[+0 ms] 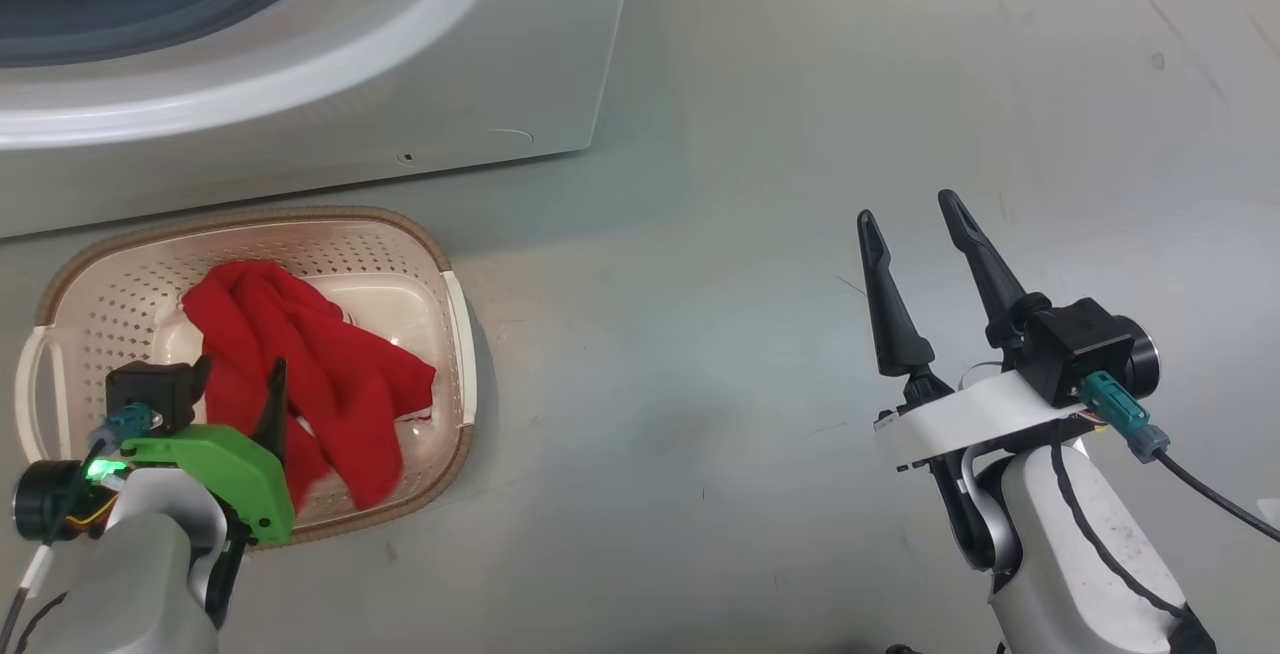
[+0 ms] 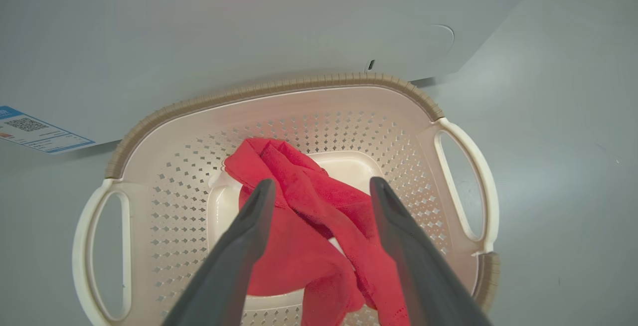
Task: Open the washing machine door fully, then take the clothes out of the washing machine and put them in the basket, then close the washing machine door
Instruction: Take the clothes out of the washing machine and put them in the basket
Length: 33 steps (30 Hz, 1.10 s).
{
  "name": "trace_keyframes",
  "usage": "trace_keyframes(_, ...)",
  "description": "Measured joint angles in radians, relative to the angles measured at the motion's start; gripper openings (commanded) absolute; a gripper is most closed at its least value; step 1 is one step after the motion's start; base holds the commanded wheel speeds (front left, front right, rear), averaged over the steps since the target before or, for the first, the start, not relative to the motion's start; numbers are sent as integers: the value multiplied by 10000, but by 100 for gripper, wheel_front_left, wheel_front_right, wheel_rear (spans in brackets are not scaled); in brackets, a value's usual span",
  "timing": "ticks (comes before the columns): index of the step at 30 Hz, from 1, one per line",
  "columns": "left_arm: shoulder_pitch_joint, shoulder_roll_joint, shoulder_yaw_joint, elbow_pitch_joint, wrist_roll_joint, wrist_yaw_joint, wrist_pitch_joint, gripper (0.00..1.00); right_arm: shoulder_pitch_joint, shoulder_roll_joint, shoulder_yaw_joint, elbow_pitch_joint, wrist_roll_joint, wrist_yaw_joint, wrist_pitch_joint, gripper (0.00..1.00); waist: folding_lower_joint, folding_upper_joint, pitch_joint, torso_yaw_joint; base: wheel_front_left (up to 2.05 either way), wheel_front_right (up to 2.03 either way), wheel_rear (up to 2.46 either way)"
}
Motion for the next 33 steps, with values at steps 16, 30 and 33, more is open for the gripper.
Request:
trace_keyframes(16, -433, -686, -232, -115, 69, -8, -719, 100, 7, 0, -314, 222, 0, 4, 0, 100, 0, 0, -945, 691, 0, 0, 0)
trace_keyframes(30, -471, -982, -314, -2052, 397, -12, -721, 100, 446, -102, -734, 451, 0, 23, 0, 100, 0, 0, -2260, 1881, 0, 0, 0)
trace_keyframes(33, -314, -1041, -247, -2382, 397, -12, -723, 100, 620, -102, -756, 477, 0, 54, 0, 100, 0, 0, -2547, 2095, 0, 0, 0)
